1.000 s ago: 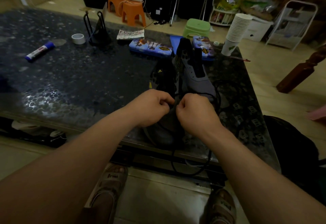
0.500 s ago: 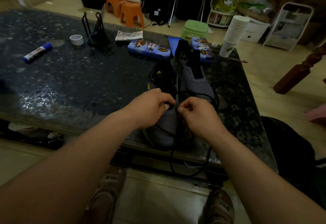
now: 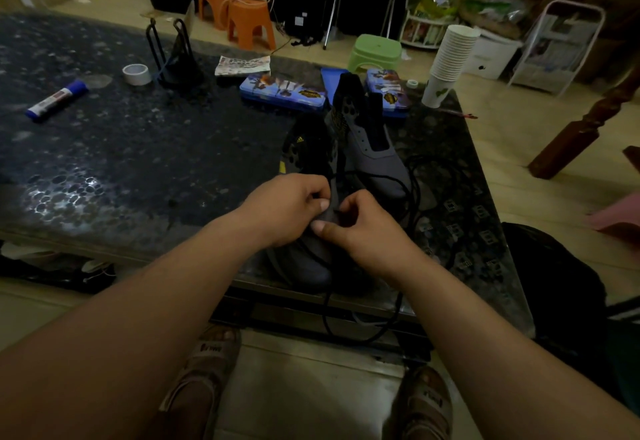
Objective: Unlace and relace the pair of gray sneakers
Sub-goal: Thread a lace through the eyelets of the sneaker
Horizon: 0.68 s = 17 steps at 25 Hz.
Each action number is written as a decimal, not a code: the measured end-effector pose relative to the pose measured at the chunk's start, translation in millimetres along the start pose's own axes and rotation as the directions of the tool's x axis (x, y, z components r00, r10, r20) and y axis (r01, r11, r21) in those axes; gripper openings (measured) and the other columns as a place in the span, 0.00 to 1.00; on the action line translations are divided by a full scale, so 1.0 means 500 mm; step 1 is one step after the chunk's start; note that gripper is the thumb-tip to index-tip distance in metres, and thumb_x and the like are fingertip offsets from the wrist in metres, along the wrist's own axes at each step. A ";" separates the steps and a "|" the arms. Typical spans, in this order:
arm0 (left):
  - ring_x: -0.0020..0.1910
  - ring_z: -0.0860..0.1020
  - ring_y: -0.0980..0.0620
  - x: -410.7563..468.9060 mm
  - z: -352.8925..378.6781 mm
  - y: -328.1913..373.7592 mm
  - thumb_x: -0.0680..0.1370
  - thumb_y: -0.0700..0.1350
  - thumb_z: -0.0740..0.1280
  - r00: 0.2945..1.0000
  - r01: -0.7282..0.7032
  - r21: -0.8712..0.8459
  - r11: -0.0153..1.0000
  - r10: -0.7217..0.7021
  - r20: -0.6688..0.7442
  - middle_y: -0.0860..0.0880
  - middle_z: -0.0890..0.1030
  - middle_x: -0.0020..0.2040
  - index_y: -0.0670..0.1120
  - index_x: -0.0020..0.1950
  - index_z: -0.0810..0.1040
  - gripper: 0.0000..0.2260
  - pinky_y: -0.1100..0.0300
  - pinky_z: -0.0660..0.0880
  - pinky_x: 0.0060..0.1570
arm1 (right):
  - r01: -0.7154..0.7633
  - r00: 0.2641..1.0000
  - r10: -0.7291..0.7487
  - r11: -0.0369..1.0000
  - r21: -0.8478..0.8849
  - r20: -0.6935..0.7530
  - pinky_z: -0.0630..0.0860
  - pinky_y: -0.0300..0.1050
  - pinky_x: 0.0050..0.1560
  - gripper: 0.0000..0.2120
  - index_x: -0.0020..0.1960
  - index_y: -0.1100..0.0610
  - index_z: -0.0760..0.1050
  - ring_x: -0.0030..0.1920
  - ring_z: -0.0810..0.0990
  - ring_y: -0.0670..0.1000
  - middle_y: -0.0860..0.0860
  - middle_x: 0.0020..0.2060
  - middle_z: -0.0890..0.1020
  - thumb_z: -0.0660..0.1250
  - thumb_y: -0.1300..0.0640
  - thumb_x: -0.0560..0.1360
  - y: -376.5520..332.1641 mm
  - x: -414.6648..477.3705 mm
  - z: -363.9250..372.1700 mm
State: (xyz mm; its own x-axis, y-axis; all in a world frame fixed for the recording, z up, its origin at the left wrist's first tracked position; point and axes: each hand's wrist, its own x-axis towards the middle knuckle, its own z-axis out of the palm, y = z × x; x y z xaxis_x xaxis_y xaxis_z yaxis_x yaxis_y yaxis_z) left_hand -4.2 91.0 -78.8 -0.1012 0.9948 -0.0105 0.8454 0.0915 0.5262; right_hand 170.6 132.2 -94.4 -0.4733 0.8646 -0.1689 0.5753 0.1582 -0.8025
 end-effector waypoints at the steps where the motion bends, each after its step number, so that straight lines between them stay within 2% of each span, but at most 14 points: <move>1: 0.39 0.76 0.54 -0.001 -0.002 -0.003 0.83 0.49 0.66 1.000 -0.004 0.016 1.000 0.005 -0.017 0.53 0.78 0.38 0.54 0.44 0.74 0.08 0.56 0.68 0.36 | 0.003 1.000 -0.003 0.999 -0.039 -0.010 0.75 0.47 0.43 0.22 0.55 0.52 0.70 0.46 0.78 0.48 0.48 0.46 0.79 0.77 0.43 0.73 -0.003 -0.001 0.006; 3: 0.40 0.79 0.52 -0.006 -0.003 -0.007 0.83 0.48 0.64 0.999 -0.010 -0.013 1.000 0.010 -0.031 0.52 0.80 0.40 0.52 0.46 0.74 0.07 0.55 0.72 0.37 | 0.003 0.999 -0.008 0.996 -0.090 -0.047 0.76 0.49 0.45 0.22 0.54 0.51 0.69 0.47 0.78 0.49 0.48 0.47 0.79 0.77 0.43 0.73 -0.003 -0.002 0.015; 4: 0.38 0.81 0.50 -0.009 -0.005 -0.008 0.84 0.46 0.63 0.999 0.016 -0.114 0.993 -0.019 -0.028 0.51 0.81 0.41 0.51 0.46 0.75 0.07 0.55 0.74 0.37 | 0.002 0.998 -0.009 0.994 -0.113 -0.060 0.75 0.49 0.44 0.22 0.54 0.51 0.68 0.47 0.78 0.49 0.47 0.47 0.78 0.77 0.42 0.73 -0.003 -0.001 0.017; 5: 0.36 0.82 0.49 -0.012 -0.011 -0.010 0.85 0.44 0.62 0.997 0.060 -0.285 0.957 -0.072 -0.032 0.49 0.81 0.43 0.50 0.47 0.74 0.07 0.56 0.76 0.37 | -0.001 0.998 -0.008 0.992 -0.127 -0.068 0.74 0.49 0.44 0.22 0.53 0.50 0.68 0.46 0.78 0.49 0.47 0.46 0.78 0.77 0.42 0.73 -0.004 -0.001 0.018; 6: 0.35 0.83 0.47 -0.012 -0.022 -0.018 0.86 0.42 0.60 0.987 0.108 -0.474 0.874 -0.150 -0.051 0.46 0.81 0.44 0.48 0.48 0.73 0.08 0.55 0.77 0.36 | -0.004 0.997 -0.006 0.991 -0.134 -0.072 0.75 0.49 0.44 0.21 0.53 0.50 0.68 0.46 0.78 0.49 0.47 0.47 0.79 0.77 0.42 0.72 -0.003 0.000 0.019; 8: 0.37 0.85 0.46 -0.011 -0.062 -0.047 0.87 0.40 0.56 0.922 0.154 -0.789 0.595 -0.375 -0.102 0.42 0.80 0.46 0.47 0.50 0.72 0.09 0.52 0.81 0.38 | -0.004 0.997 -0.005 0.991 -0.130 -0.073 0.77 0.51 0.48 0.21 0.52 0.50 0.68 0.48 0.79 0.51 0.48 0.47 0.79 0.76 0.41 0.72 -0.003 0.001 0.019; 10: 0.39 0.86 0.46 -0.014 -0.109 -0.077 0.86 0.38 0.55 0.830 0.042 -0.991 0.126 -0.556 -0.035 0.43 0.80 0.46 0.44 0.54 0.72 0.07 0.50 0.85 0.38 | -0.006 0.998 -0.004 0.991 -0.132 -0.070 0.78 0.53 0.50 0.21 0.53 0.50 0.68 0.48 0.79 0.51 0.47 0.48 0.79 0.76 0.41 0.72 -0.002 0.001 0.021; 11: 0.35 0.84 0.48 -0.017 -0.122 -0.080 0.85 0.37 0.56 0.813 -0.002 -1.000 -0.030 -0.582 0.016 0.44 0.78 0.43 0.43 0.52 0.72 0.06 0.52 0.83 0.35 | -0.009 0.997 -0.001 0.992 -0.130 -0.072 0.79 0.53 0.50 0.21 0.53 0.50 0.68 0.48 0.79 0.51 0.47 0.48 0.78 0.76 0.41 0.72 -0.002 0.001 0.021; 12: 0.30 0.79 0.50 -0.021 -0.123 -0.073 0.84 0.37 0.58 0.813 0.016 -1.000 -0.007 -0.583 0.017 0.45 0.75 0.39 0.43 0.48 0.72 0.07 0.57 0.80 0.30 | -0.010 0.997 0.001 0.992 -0.127 -0.073 0.79 0.53 0.50 0.21 0.53 0.50 0.68 0.48 0.79 0.51 0.48 0.48 0.78 0.76 0.41 0.72 -0.001 0.002 0.022; 13: 0.28 0.72 0.51 -0.025 -0.114 -0.059 0.83 0.39 0.59 0.834 0.105 -0.966 0.238 -0.550 -0.045 0.47 0.73 0.36 0.44 0.44 0.72 0.08 0.60 0.74 0.28 | -0.010 0.997 0.001 0.992 -0.122 -0.076 0.79 0.53 0.50 0.21 0.52 0.50 0.68 0.48 0.79 0.51 0.48 0.48 0.79 0.77 0.41 0.72 -0.001 0.002 0.023; 14: 0.29 0.70 0.51 -0.027 -0.093 -0.046 0.83 0.43 0.62 0.888 0.194 -0.767 0.612 -0.442 -0.129 0.48 0.73 0.35 0.45 0.43 0.72 0.09 0.61 0.70 0.29 | -0.010 0.997 0.000 0.993 -0.118 -0.081 0.78 0.52 0.48 0.22 0.52 0.49 0.68 0.48 0.79 0.51 0.48 0.48 0.79 0.77 0.41 0.72 -0.001 0.002 0.023; 15: 0.32 0.72 0.52 -0.030 -0.072 -0.034 0.83 0.50 0.65 0.949 0.195 -0.431 0.881 -0.281 -0.145 0.51 0.76 0.37 0.47 0.44 0.74 0.10 0.59 0.70 0.32 | -0.009 0.996 -0.001 0.993 -0.121 -0.087 0.77 0.51 0.45 0.22 0.52 0.49 0.68 0.47 0.79 0.51 0.48 0.47 0.79 0.77 0.41 0.72 -0.001 0.002 0.023; 16: 0.36 0.75 0.53 -0.031 -0.054 -0.023 0.80 0.58 0.67 0.984 0.140 -0.086 0.986 -0.148 -0.101 0.53 0.78 0.39 0.51 0.46 0.74 0.12 0.57 0.72 0.36 | -0.008 0.996 -0.003 0.991 -0.130 -0.089 0.75 0.49 0.43 0.22 0.52 0.50 0.68 0.47 0.79 0.50 0.48 0.47 0.79 0.77 0.41 0.72 -0.001 0.002 0.022; 17: 0.39 0.76 0.53 -0.036 -0.046 -0.013 0.78 0.63 0.68 0.996 0.087 0.161 0.983 -0.083 -0.037 0.55 0.79 0.41 0.55 0.48 0.74 0.13 0.55 0.74 0.39 | -0.009 0.996 -0.003 0.990 -0.143 -0.085 0.73 0.48 0.41 0.22 0.52 0.50 0.68 0.46 0.78 0.50 0.48 0.46 0.79 0.77 0.41 0.72 -0.001 0.002 0.022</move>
State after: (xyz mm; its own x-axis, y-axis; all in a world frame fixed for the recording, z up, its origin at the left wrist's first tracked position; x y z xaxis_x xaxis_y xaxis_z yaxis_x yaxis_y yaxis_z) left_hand -19.8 71.7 -62.4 -0.1898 0.9816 -0.0227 0.9066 0.1841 0.3797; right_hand 162.5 127.9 -100.2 -0.4166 0.9015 -0.1168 0.6688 0.2169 -0.7111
